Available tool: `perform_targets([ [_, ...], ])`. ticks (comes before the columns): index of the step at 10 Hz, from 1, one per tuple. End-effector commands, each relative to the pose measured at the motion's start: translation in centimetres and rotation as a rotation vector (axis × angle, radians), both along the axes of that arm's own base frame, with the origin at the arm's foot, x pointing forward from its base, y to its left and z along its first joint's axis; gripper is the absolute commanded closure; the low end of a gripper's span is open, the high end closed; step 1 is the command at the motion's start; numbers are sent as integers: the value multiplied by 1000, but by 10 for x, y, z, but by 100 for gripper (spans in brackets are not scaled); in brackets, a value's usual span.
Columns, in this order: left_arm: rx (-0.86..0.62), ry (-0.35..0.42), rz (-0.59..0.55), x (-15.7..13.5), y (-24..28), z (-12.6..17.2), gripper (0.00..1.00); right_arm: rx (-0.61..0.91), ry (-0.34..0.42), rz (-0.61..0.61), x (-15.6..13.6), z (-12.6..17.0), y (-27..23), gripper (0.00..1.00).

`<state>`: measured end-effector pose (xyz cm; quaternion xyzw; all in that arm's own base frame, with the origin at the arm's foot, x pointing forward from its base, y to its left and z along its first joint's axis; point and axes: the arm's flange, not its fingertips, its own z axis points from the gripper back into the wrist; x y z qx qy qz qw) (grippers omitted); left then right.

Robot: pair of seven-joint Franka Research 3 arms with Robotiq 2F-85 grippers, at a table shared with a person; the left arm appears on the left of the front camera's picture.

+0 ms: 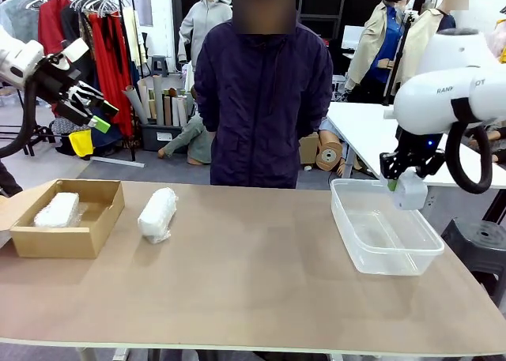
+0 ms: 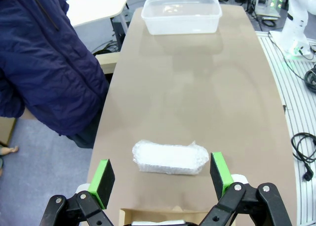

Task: Separate and place wrapped and unwrapped clocks.
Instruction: If the picked Digital clock is wrapped, place it in the Package Box ; if not, place it in the Organizing box.

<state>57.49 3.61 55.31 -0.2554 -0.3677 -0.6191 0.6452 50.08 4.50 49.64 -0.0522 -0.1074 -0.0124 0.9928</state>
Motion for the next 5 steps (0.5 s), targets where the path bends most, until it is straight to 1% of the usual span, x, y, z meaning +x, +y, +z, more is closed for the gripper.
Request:
perform_targets([
  [1,-1,-10,-10,-4,-1,-1,0,10,-25,-29,-2,2,2,100],
  [2,-1,-10,-10,-4,-1,-1,0,0,0,0,0,0,0,100],
  [5,-1,-10,-10,-4,-1,-1,0,0,0,0,0,0,0,100],
])
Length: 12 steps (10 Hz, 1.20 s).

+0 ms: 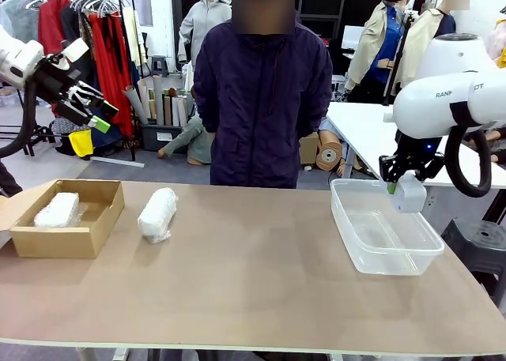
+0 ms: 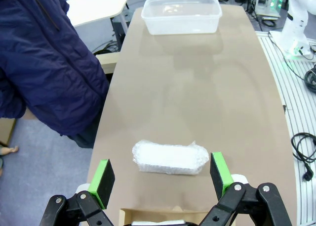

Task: Separate and place wrapped and unwrapped clocks.
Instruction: If the picked Digital clock is wrapped, place it in the Package Box ; if not, place it in the Organizing box.

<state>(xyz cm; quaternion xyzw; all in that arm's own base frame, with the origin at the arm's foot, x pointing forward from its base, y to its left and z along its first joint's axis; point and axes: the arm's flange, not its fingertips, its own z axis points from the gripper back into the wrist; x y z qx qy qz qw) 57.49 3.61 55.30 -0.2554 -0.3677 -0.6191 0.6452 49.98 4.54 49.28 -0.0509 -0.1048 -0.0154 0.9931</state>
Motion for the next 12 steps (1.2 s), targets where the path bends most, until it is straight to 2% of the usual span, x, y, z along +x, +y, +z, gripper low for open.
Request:
perform_targets([
  [1,-1,-10,-10,-4,-1,-1,0,-3,-5,6,1,4,0,100],
  [2,-1,-10,-10,-4,-1,-1,0,0,0,0,0,0,0,100],
  [3,-1,-10,-10,-4,-1,-1,0,-7,20,-63,25,-23,-4,100],
  [4,-1,-10,-10,-4,-1,-1,0,5,34,-96,36,-37,-9,100],
  [6,-1,-10,-10,-4,-1,-1,0,51,42,-75,45,-55,-14,100],
  [12,-1,-10,-10,-4,-1,-1,0,61,97,-50,67,-112,1,100],
])
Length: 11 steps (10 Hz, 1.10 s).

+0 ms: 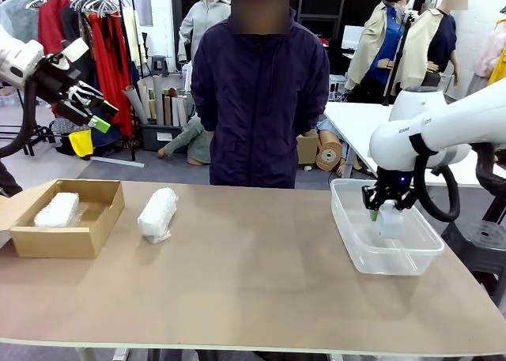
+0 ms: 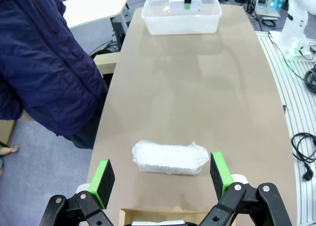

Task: Separate and place wrapped and unwrapped clocks.
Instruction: If the picked Digital clock is wrapped, place it in the Package Box ; if not, place it in the Organizing box.

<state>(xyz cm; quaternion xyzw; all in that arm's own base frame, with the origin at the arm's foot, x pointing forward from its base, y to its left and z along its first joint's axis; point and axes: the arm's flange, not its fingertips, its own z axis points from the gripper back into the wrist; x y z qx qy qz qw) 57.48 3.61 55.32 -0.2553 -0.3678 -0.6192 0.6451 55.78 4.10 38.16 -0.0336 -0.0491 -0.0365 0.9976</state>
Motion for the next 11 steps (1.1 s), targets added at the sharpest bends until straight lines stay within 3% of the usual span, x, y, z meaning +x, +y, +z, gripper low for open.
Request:
perform_targets([
  [1,-1,-9,-10,-4,-1,-1,0,15,15,1,10,-12,8,100],
  [5,-1,-9,-10,-4,-1,-1,0,3,59,-10,15,-36,8,96],
  [11,-1,-9,-10,-4,-1,-1,0,8,94,-19,18,-43,4,0],
])
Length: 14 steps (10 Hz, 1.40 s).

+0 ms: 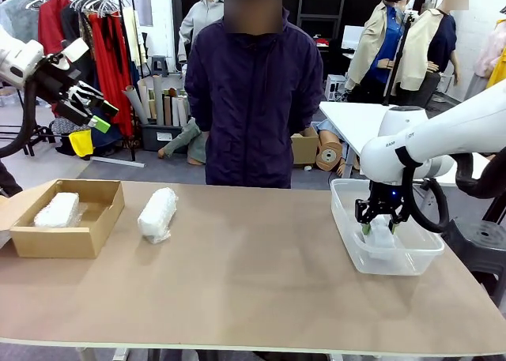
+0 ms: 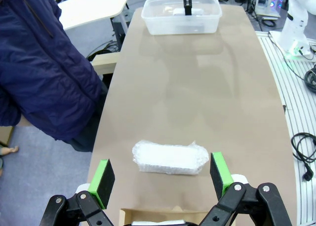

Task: Separate and place wrapped and unwrapped clocks.
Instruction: If the picked Digital clock is wrapped, place it in the Package Box ; if not, place it in the Organizing box, then pick up the Digital clock indicated by the person.

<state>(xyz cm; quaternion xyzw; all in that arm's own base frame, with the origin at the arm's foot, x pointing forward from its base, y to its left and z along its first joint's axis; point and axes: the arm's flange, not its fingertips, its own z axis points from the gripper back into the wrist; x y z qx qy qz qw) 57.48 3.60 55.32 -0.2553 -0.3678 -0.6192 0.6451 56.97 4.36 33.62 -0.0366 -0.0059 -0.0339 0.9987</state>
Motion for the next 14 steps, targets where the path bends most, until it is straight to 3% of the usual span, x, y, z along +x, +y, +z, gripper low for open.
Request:
perform_targets([
  [1,-1,-9,-10,-4,-1,-1,0,13,10,-22,5,1,2,0],
  [6,-1,-9,-10,-4,-1,-1,0,38,-24,-21,-3,26,-3,0],
  [8,-1,-9,-10,-4,-1,-1,0,24,-2,-46,-6,38,-8,0],
  [9,-1,-9,-10,-4,-1,-1,0,14,-26,-14,0,23,-1,0],
  [14,-1,-9,-10,-4,-1,-1,0,14,-26,-14,0,23,-1,0],
])
